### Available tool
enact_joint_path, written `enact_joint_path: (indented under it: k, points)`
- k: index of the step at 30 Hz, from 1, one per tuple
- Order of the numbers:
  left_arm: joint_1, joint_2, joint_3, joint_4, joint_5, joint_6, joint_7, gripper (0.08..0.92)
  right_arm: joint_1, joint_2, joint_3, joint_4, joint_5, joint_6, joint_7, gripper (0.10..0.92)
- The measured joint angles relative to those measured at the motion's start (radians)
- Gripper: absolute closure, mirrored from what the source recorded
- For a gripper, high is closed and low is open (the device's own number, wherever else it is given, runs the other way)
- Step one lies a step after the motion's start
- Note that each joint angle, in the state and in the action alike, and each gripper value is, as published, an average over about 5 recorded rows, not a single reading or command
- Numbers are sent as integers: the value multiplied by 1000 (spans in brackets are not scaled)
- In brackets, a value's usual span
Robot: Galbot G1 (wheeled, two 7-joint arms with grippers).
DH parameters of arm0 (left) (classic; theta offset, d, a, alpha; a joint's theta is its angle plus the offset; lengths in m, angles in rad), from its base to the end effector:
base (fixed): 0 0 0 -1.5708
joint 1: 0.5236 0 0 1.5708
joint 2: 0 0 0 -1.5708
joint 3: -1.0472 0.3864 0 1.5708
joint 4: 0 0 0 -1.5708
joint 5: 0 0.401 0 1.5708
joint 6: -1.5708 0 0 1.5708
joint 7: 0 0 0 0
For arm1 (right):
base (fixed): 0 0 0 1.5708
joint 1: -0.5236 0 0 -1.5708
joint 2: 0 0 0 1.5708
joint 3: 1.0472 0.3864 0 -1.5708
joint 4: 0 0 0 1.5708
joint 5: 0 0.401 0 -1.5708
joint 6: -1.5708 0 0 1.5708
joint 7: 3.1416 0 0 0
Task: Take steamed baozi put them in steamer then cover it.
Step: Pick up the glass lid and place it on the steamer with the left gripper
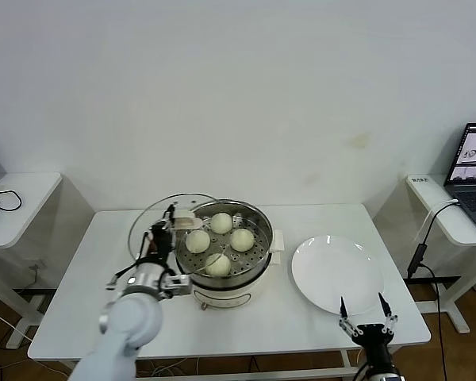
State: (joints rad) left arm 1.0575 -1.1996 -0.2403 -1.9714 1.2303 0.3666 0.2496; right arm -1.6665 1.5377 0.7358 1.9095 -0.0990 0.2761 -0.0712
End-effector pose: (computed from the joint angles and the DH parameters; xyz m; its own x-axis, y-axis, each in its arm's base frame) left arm 0.3519 -0.0128 -0.2554 -0.9990 0.0448 -0.0062 -0.0030 0.0709 0.9975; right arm 0.1557 -0.0880 -0.4185 -0.9982 0.0579 0.0120 0.0533 0.9688 -0.2419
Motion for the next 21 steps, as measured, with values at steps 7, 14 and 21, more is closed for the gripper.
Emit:
enact_joint_path:
  k: [7, 14, 21]
  points:
    - [-49, -110, 56, 57, 85, 12, 19, 855, 0, 2, -15, -11, -17, 0, 2, 202]
    - [-79, -186, 92, 112, 142, 15, 25, 855, 1, 4, -22, -20, -26, -1, 4, 202]
    - [-93, -232, 104, 163, 180, 11, 24, 855, 2, 3, -26, -26, -30, 0, 5, 203]
